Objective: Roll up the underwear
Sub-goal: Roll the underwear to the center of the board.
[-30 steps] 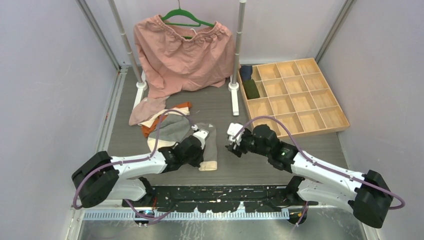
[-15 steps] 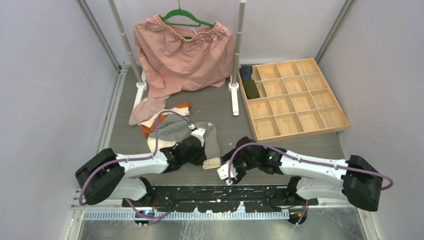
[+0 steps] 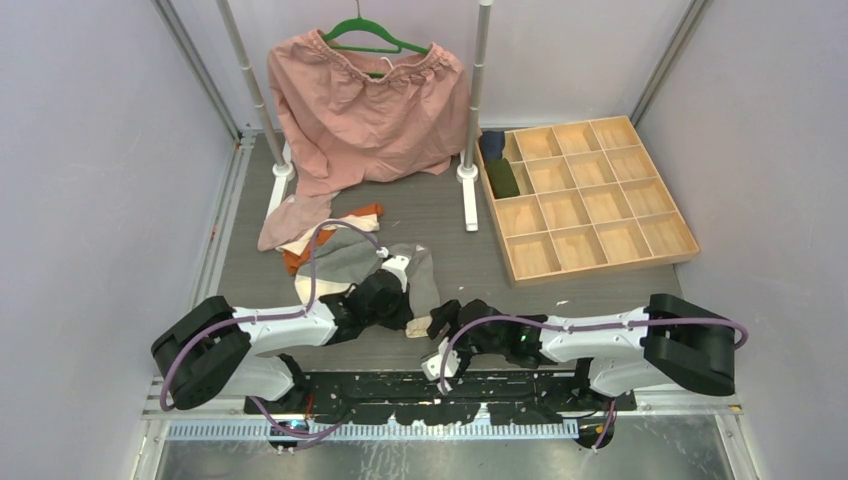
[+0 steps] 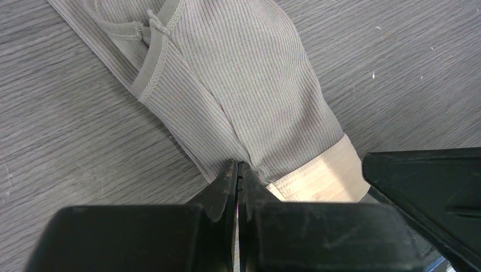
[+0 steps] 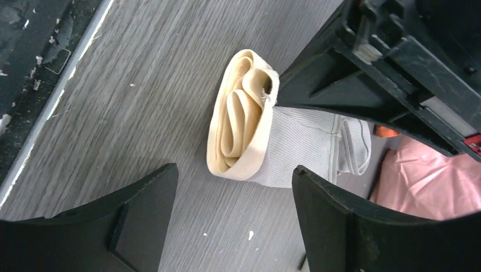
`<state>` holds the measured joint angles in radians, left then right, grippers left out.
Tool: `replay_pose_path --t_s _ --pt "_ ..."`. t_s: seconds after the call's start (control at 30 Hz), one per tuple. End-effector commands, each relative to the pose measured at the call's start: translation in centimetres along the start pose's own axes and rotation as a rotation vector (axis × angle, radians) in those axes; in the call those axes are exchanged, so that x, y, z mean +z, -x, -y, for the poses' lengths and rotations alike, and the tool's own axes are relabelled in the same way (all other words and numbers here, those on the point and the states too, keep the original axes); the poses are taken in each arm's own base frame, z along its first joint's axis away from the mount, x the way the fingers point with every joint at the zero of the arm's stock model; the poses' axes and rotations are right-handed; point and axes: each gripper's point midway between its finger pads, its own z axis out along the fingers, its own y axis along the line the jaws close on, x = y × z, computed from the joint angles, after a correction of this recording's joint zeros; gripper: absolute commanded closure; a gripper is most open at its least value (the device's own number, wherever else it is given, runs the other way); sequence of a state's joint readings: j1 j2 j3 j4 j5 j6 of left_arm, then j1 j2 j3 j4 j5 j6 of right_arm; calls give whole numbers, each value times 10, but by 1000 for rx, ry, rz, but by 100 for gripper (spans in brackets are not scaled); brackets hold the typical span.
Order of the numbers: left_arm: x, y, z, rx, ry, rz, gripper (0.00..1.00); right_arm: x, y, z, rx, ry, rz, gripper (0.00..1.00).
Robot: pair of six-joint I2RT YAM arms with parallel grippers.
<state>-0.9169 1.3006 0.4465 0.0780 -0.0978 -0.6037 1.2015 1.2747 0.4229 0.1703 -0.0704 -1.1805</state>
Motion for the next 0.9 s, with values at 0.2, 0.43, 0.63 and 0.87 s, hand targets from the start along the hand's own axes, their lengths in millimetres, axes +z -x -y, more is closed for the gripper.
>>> replay_pose_path --t_s 0.2,0.43,0.63,0.87 --pt "-1 -24 -25 2 71 -92 99 15 2 -1 -147 -114 -90 21" --pt "0 -24 -25 -3 67 -98 99 24 -1 -11 -194 -107 -149 24" --pt "0 -23 -24 -4 63 -99 99 30 -1 -14 -228 -99 -201 28" --pt "0 -24 -23 -6 55 -105 99 35 -1 -11 -212 -130 -239 37"
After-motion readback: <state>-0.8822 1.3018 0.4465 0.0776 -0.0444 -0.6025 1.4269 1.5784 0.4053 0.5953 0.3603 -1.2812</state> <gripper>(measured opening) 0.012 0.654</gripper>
